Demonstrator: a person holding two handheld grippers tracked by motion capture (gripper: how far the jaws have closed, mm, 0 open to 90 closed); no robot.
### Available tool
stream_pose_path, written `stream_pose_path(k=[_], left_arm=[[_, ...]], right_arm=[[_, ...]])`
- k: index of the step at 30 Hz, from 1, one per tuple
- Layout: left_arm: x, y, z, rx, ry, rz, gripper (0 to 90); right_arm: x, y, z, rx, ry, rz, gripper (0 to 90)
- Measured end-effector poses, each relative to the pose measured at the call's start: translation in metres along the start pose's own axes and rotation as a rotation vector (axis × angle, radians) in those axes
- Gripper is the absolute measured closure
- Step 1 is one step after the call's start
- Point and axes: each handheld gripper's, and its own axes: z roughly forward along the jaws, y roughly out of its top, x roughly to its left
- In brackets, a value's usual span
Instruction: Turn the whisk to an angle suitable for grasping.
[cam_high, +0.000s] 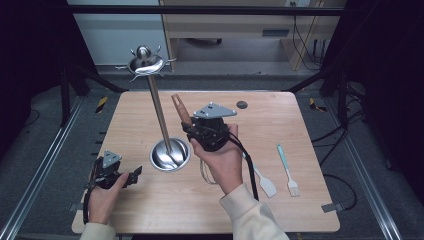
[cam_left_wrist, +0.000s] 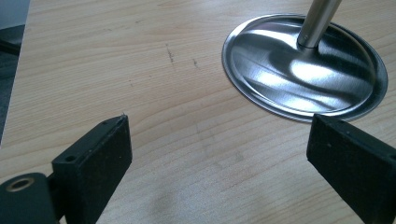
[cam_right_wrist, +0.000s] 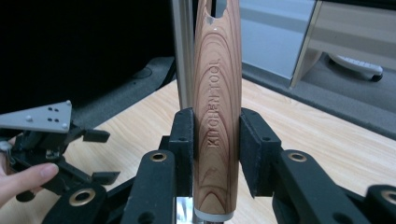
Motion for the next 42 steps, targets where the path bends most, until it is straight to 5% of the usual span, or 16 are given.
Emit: stream_pose_path(k=[42], left_arm=[[0.000,-0.001,-0.001,-0.003,0.000,-0.007,6.4]], right_arm=[[0.010,0.040,-0.034,-0.188,0.016,-0.033,68.8]])
